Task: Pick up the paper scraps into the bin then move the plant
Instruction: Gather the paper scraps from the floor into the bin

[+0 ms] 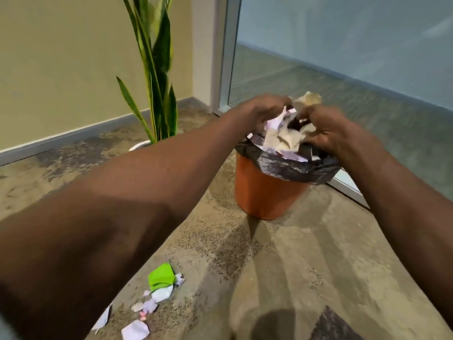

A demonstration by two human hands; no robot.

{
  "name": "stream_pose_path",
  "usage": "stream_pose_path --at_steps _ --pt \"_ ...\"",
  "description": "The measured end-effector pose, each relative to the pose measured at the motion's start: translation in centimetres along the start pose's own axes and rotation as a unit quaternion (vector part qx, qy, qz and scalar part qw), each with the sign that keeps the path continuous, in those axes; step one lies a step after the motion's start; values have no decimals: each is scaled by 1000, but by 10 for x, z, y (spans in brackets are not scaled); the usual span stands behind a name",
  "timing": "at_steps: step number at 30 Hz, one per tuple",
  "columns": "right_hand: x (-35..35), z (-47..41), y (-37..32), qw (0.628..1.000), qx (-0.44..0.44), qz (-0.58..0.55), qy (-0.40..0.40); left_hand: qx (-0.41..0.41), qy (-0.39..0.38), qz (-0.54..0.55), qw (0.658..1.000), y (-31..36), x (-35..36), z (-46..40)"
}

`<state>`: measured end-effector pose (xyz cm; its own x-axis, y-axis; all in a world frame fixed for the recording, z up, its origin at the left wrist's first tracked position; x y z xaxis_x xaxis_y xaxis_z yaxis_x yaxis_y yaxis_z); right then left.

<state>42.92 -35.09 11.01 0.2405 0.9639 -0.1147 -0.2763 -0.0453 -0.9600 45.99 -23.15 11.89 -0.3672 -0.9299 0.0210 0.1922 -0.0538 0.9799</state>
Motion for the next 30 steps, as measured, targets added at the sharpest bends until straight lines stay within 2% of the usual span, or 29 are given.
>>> stream_pose_path --at_steps 1,3,6,8,9,11,13,14,15,17,19,21,22,25,26,28,30 --pt "-5 -5 5 997 2 79 13 -9 -14 -36 999 -2 2 -1" --pt "-12 -11 9 977 -18 212 28 1 -15 -39 999 -3 1 -1" --pt "-6 -10 9 959 -26 282 30 62 11 75 995 -3 -12 4" --pt "3 -9 5 941 -46 333 34 98 31 183 978 -9 -28 15" --pt "8 -7 2 922 -76 376 49 122 47 205 970 -13 -39 24" --pt "22 7 -9 857 -168 475 111 163 96 188 964 -24 -62 47" --pt "43 35 -16 802 -280 491 192 187 141 166 958 -43 -85 75" --pt "60 53 -15 792 -344 463 199 191 160 159 955 -57 -96 90" --pt "80 70 -10 794 -401 424 168 188 177 148 955 -74 -108 105" --pt "127 95 21 792 -459 401 40 164 215 110 956 -115 -136 134" --pt "174 108 78 771 -426 463 -101 122 264 39 956 -163 -171 164" --pt "208 115 148 742 -345 528 -227 70 310 -68 946 -209 -210 198" --pt "219 120 184 716 -296 565 -282 41 333 -110 936 -232 -229 217" --pt "229 132 274 612 -182 665 -388 -26 409 -220 885 -287 -282 284" --pt "230 138 292 594 -168 678 -399 -65 427 -260 864 -306 -295 305" --pt "241 150 311 605 -188 662 -400 -154 486 -307 804 -336 -311 347" --pt "260 163 316 622 -227 626 -411 -230 550 -289 749 -360 -317 383"
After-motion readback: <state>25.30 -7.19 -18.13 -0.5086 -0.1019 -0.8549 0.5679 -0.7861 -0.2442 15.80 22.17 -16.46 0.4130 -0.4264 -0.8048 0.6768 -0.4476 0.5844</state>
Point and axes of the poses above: each hand's wrist, its own z-axis away from the middle knuckle, its own x-axis out of the palm, y = z × x, the point moved 6 cm from there along -z, towards the middle knuckle, and after that the axes turned 14 degrees about z, right-handed, at the moved point
